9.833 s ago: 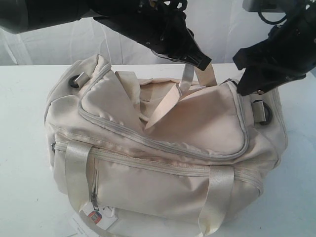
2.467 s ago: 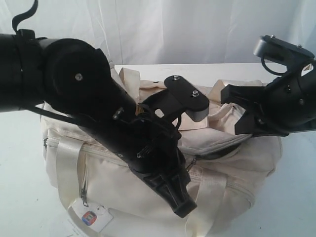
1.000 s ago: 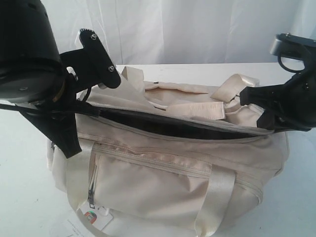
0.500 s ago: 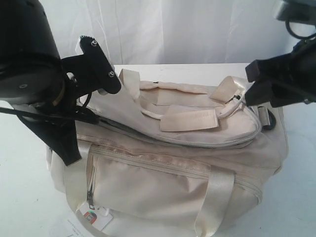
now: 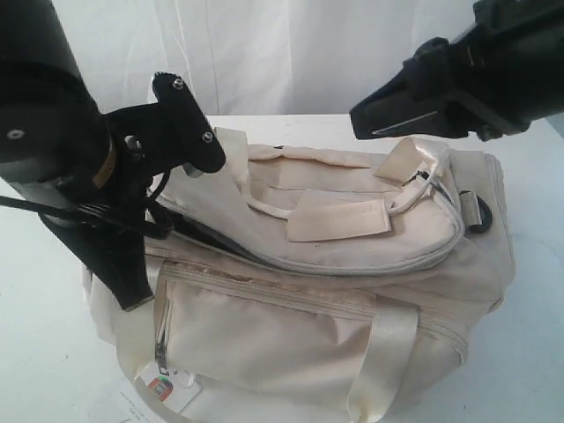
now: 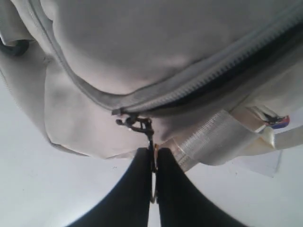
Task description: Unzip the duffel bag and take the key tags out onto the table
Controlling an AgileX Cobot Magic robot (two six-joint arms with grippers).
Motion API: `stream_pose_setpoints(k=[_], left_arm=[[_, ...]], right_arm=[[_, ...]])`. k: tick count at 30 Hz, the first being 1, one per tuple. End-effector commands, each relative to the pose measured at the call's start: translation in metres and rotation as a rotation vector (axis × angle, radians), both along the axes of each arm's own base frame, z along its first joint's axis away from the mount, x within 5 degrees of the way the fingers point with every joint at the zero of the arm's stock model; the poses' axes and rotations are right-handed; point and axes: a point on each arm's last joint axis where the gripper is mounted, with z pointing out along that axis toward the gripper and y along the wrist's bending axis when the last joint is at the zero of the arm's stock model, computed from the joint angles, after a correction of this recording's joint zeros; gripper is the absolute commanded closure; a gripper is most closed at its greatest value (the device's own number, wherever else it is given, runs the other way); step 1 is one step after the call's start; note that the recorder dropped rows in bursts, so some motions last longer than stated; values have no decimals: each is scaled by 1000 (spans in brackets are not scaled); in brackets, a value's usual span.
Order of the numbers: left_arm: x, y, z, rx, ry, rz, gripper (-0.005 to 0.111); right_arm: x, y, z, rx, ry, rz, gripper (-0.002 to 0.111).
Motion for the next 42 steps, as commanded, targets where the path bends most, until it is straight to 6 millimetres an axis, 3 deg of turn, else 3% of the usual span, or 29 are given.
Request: stream_pose_setpoints(k=[1,13,19,26,31,38,42], left_arm=[[-1,13,10,-90,39,18,107],[9,33,15,-245,181,-24,107],[13,39,14,-255,200,-28,107],[15,43,15,-261,199,-30,107],[13,44,19,-261,183,-57,107],[13,44,21,-263,164,-83,107],[13,44,21,-265,163,-83,107]], right_arm=[[-4,9,0,-12,-90,140,78],[-23,39,-6,-184,-313,271,78],[-24,59,-13,-279,-412,244,78],[-33,98,-33,-312,-440,314,77],[-40,129,-42,-252,-543,368,57],[-27,158,-80,-339,-566,409,58],[-25,161,-87,-358,-558,419,62]])
